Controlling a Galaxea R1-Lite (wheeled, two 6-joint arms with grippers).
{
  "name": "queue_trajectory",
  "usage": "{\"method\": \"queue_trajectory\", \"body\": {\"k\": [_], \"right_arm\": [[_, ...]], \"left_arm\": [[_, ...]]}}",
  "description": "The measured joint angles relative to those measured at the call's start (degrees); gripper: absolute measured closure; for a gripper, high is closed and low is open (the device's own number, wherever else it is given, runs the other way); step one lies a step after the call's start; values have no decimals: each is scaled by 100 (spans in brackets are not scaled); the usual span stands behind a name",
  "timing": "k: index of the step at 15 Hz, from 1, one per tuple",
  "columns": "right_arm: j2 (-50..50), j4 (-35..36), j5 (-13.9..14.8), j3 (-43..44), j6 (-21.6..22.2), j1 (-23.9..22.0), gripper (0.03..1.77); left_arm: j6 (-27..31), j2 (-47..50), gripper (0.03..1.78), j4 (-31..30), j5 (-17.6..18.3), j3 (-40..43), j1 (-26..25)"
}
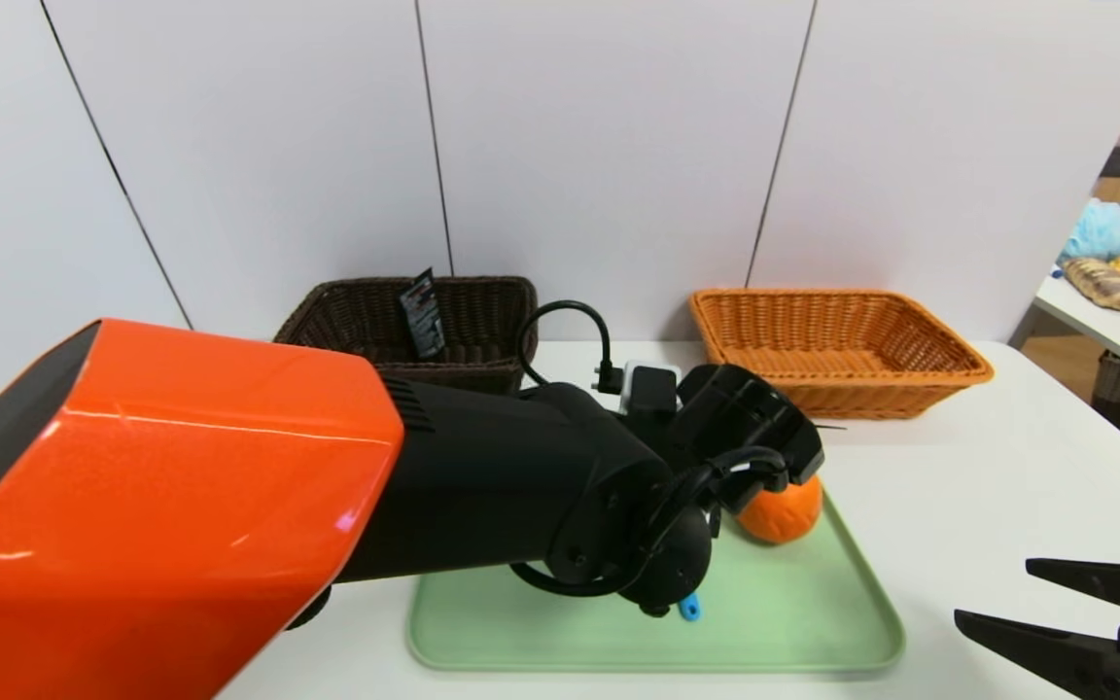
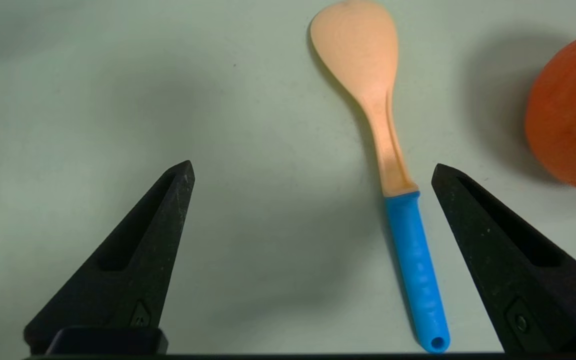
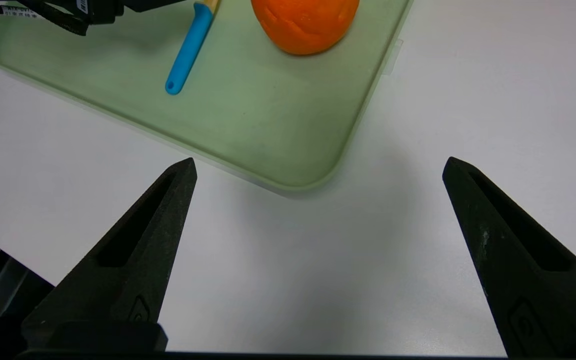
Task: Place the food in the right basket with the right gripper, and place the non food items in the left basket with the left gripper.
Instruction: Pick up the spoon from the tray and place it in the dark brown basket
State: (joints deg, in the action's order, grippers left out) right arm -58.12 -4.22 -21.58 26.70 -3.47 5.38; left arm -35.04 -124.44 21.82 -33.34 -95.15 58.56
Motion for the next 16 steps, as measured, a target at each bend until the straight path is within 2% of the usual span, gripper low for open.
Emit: {"method": "queue_trajectory", "body": {"k": [7,14,16], "right_arm": [[9,4,-20,-22,0,5,10],[68,1,-24,-74,0,7,10],[83,4,-28,-88,0,7,10]], "left_arm": [[-99,-130,12,183,21,-215,65],[-953,-555,12,1593,21,-1362,113],[-1011,-692,12,1726,22,-1571,122]]}}
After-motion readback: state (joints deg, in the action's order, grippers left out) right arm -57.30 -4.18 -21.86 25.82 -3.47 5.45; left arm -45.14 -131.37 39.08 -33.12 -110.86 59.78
